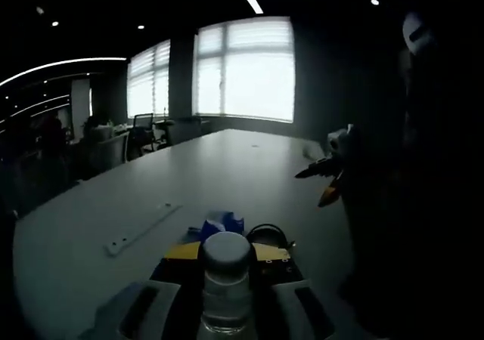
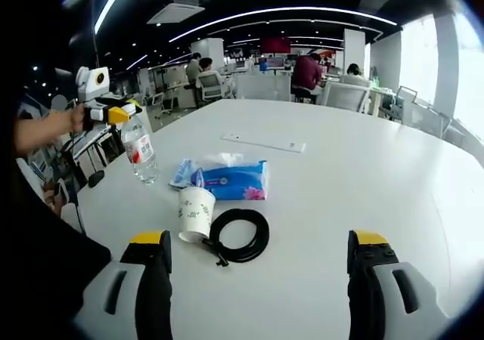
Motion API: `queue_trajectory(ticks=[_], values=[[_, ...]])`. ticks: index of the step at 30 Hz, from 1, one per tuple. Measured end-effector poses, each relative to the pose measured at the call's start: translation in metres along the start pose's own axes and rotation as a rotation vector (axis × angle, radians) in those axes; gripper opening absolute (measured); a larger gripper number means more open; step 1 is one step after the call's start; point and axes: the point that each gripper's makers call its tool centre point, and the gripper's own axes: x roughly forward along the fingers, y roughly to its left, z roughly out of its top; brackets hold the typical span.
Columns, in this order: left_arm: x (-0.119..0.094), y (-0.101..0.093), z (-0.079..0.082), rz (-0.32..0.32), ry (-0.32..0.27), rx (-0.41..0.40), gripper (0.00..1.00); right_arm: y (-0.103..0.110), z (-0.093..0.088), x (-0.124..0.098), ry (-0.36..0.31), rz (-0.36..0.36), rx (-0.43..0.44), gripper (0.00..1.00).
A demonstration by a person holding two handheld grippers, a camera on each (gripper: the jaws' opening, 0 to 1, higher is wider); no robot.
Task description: Arrange the tabletop items into an orderly group along one side of the table until the central work area is clear of visible clutter.
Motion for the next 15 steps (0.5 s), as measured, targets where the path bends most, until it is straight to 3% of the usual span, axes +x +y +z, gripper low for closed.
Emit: queue_trajectory(ticks=[8, 15], values=[[-0.005, 0.027, -0.008, -0.052, 0.031, 0.030, 0.19, -0.006, -0.006, 0.004, 0.012, -0.019, 0.010, 0.92], [-0.001, 0.037, -0.022, -0.117, 0.067, 0.068, 0.19, -0.009, -0.010, 0.004, 0.024, -0.039, 0.019, 0.92]])
